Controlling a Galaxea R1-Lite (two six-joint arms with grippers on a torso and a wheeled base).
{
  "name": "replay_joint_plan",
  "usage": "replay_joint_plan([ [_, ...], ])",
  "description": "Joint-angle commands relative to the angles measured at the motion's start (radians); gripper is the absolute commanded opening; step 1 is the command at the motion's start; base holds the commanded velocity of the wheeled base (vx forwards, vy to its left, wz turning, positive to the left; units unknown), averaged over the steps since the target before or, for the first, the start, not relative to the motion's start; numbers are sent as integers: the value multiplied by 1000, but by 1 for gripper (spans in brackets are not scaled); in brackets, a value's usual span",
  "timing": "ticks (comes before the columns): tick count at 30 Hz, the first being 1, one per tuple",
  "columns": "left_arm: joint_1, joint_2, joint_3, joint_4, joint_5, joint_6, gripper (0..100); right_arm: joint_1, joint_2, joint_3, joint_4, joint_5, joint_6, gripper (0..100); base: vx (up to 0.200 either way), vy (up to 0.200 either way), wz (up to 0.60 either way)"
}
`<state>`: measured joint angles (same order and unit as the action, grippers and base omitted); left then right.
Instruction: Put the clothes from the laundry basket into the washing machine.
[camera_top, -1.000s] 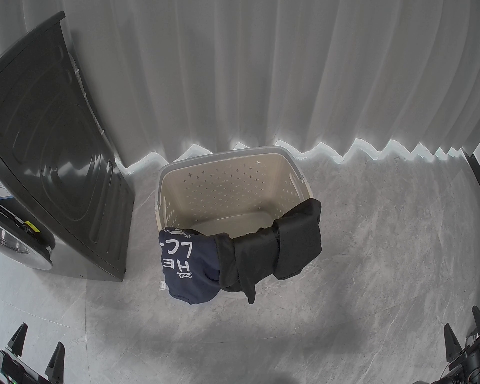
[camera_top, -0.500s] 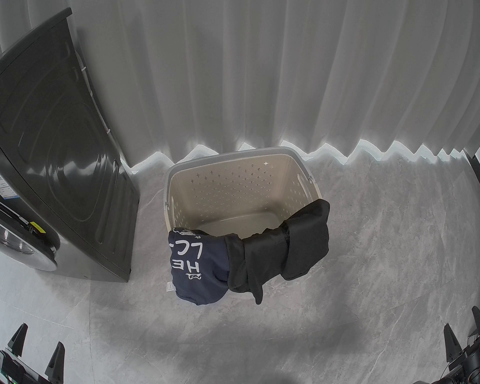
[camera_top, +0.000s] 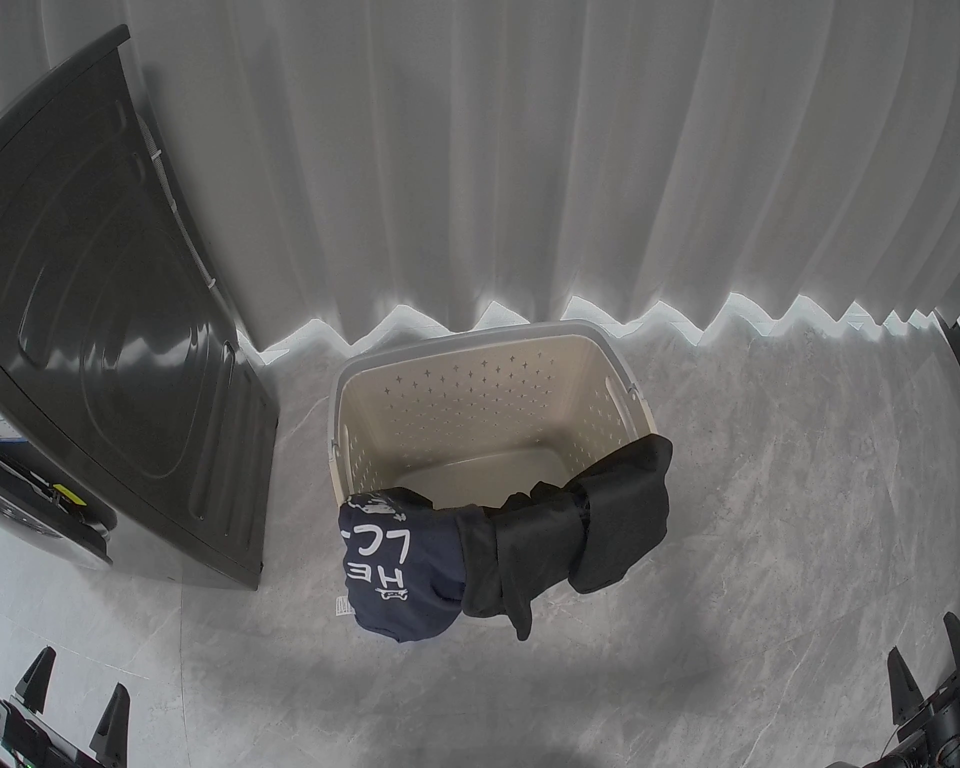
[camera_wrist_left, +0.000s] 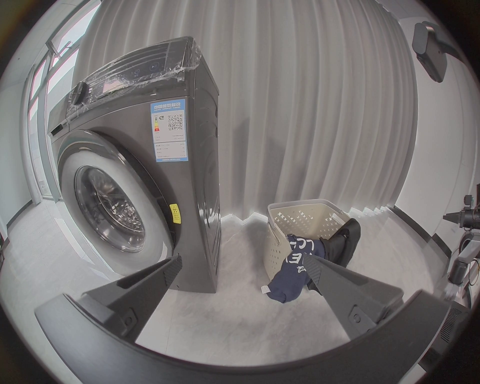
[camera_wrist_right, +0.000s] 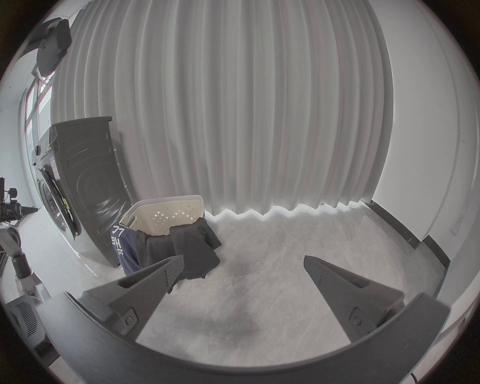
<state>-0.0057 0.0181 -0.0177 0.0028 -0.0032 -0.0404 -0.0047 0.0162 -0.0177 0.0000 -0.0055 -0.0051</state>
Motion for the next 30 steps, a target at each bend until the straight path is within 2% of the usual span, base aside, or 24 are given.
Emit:
replay_joint_plan([
  [1,0,-18,16,0,0,-1,100,0,-16,18,-2,-1,-1,100,0,0,0],
  [13,0,-18,16,0,0,-1,100,-3,-16,18,-2,-7,8,100,0,0,0],
  [16,0,-18,16,0,0,-1,100,-3,-16,10,-25,-2,-4,100,0,0,0],
  [17,0,-18,16,0,0,-3,100,6,-4,-93,-57,7,1,100,0,0,0],
  [19,0,-18,16,0,0,-4,100,18,102,-202,-41,7,14,100,0,0,0],
  [22,0,-18,16,0,0,-4,100,57,277,-185,-26,16,33,100,0,0,0],
  [25,0,-18,16,0,0,-3,100,117,452,-142,-71,35,82,100,0,0,0],
  [28,0,-18,16,0,0,-4,100,166,683,-159,-189,39,159,100,-133,0,0],
  [30,0,-18,16,0,0,-4,100,201,808,-179,-290,41,185,100,0,0,0],
])
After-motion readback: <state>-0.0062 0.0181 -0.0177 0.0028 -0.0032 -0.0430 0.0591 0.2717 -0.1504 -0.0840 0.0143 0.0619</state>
